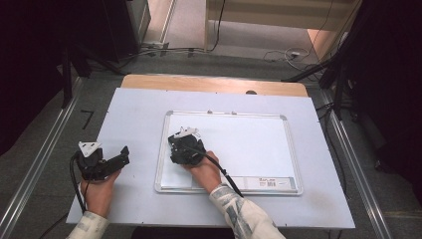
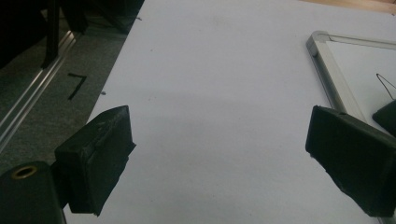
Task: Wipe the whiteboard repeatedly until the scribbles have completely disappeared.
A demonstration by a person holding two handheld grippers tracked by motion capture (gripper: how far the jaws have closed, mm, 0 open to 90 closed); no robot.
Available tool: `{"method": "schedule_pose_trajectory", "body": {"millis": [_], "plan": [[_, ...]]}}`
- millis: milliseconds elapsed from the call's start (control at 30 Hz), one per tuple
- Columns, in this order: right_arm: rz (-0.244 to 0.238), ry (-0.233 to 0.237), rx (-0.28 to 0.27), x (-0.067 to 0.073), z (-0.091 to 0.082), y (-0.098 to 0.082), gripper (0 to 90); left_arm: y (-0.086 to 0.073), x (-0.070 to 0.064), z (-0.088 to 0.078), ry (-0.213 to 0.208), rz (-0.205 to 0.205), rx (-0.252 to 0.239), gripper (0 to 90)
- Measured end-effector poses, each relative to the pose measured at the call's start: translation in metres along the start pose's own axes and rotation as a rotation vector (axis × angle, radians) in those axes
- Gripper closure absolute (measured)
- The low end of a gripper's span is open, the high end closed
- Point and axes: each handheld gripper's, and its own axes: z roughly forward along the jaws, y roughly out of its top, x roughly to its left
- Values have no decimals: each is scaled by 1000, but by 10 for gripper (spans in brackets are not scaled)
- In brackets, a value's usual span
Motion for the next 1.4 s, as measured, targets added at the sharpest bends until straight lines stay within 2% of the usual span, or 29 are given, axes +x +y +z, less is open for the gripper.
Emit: {"method": "schedule_pose_trajectory", "body": {"millis": [167, 367, 533, 767, 933, 1033, 1233, 1267, 1300, 1400], "plan": [[28, 8, 5, -15, 2, 3, 362, -1, 1, -2, -2, 0, -1, 77], [50, -12, 10, -34, 3, 4, 354, -1, 2, -2, 1, -7, -2, 77], [64, -29, 25, -51, 0, 2, 302, -1, 2, -2, 1, -5, 0, 77], [84, -38, 23, -67, -8, -7, 345, -1, 1, -1, 1, -4, 0, 77], [132, -46, 19, -82, -12, -10, 367, -1, 0, -1, 1, 2, 3, 77], [122, -81, 19, -76, -10, -9, 368, -1, -1, 1, 0, 4, 6, 77], [110, -66, 22, -60, -4, -2, 367, 0, -3, 2, -4, 7, 7, 77], [104, -55, 24, -52, -3, 0, 367, 0, -3, 2, -4, 7, 6, 77], [104, -55, 24, -52, -3, 0, 367, 0, -3, 2, -5, 8, 6, 77], [88, -36, 21, -37, -1, 2, 365, 0, -2, 2, -5, 6, 7, 77]]}}
